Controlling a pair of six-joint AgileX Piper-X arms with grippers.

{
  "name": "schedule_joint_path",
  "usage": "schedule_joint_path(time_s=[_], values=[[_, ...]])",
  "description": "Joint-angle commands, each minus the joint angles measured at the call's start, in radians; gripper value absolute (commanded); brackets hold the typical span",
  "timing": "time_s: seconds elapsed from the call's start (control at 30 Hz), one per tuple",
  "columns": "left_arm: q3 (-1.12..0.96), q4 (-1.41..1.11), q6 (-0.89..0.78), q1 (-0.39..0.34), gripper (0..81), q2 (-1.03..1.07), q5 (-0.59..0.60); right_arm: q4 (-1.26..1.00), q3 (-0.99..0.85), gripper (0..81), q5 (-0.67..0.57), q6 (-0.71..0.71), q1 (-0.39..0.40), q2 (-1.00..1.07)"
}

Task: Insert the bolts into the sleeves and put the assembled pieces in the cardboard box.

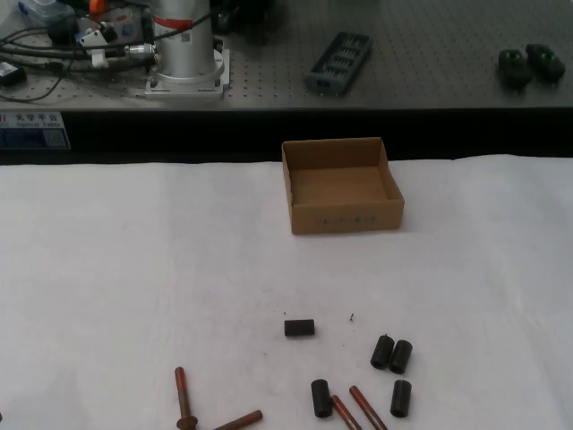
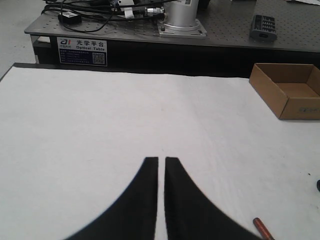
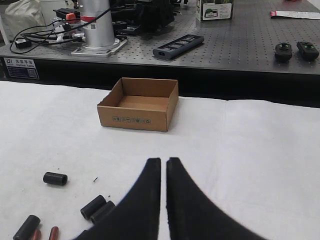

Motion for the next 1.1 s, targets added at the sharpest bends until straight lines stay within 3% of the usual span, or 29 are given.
schedule_joint_path(time_s=[0.0,0.1,0.23,0.73,1.07], values=[[-0.005,-0.011,-0.010,-0.001,4.5,-0.003,0.003,-0.005,-0.007,4.3,0.002,0.003,0.001,-0.002],[-0.005,-0.012,-0.004,-0.001,4.5,-0.003,0.001,-0.005,-0.007,4.3,0.002,0.003,0.001,-0.002],[-0.005,-0.012,0.126,-0.001,4.5,-0.003,-0.002,-0.005,-0.007,4.3,0.002,0.003,0.001,-0.002],[-0.005,-0.017,0.126,-0.001,4.5,-0.003,0.000,-0.005,-0.007,4.3,0.002,0.003,0.001,-0.002],[0.005,-0.007,-0.114,-0.001,4.5,-0.003,0.045,-0.005,-0.007,4.3,0.002,0.003,0.001,-0.002]])
